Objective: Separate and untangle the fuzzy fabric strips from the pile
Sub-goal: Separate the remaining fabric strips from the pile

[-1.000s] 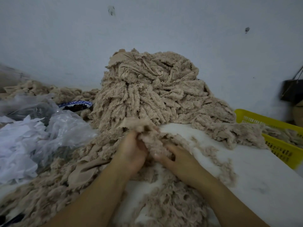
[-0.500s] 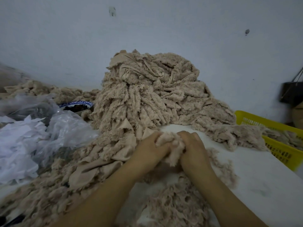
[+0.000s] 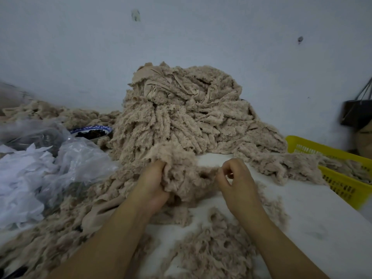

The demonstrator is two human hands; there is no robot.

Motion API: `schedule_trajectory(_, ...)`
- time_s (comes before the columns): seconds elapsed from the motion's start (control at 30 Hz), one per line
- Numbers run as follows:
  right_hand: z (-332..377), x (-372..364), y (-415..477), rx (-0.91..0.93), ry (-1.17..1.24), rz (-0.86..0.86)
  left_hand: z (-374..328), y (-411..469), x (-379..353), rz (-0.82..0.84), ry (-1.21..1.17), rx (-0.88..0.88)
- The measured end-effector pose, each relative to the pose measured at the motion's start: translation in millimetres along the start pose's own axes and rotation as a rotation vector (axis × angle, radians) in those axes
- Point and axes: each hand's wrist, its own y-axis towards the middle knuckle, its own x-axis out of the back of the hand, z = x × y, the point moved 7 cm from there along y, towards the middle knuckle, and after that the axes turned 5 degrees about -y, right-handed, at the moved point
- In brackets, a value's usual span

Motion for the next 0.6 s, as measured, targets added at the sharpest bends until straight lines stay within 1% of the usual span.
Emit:
schedule_trajectory(0.07,-6.7,0.2,-0.4,-0.051,-0.017,-0.009,-5.8,2.4,4.1,0.003,-0.083,0.010)
schedule_trajectory(0.13,-24.2,5.2,-0.3,-0.181,0.016,-0.057,-12.4,6.9,13.7,-0.015,-0.210,0.016)
schedule_trajectory(0.2,-41.7,12.8,-1.1,-0.302,0.049,-0.109,-18.4,13.1,24.4,-0.018,-0.372,-0.018)
schedule_trajectory(0.27,-50.2,14.6,-2.6,-0.347,0.099,-0.105,-20.4,13.2,24.6,0.018,-0.441,-0.035)
schedule_trajectory(0.37,-42.6,7.2,-3.9,-0.318,0.203,-0.029,-14.9,8.5,14.0,0.079,-0.448,-0.045)
schedule_trajectory(0.43,-30.4,2.8,-4.2,-0.239,0.227,0.020,-10.6,6.6,9.7,0.095,-0.450,-0.037)
schedule_trajectory(0.5,-18.7,-0.4,-4.4,-0.144,0.189,0.051,-5.4,6.7,6.9,0.110,-0.424,-0.026)
schedule_trajectory(0.57,-7.7,-6.1,-6.5,-0.081,0.209,0.083,2.1,2.4,-0.6,0.108,-0.265,-0.008)
schedule_trajectory(0.6,-1.3,-11.7,-8.5,-0.081,0.253,0.132,5.8,-0.5,-5.2,0.091,-0.160,-0.012)
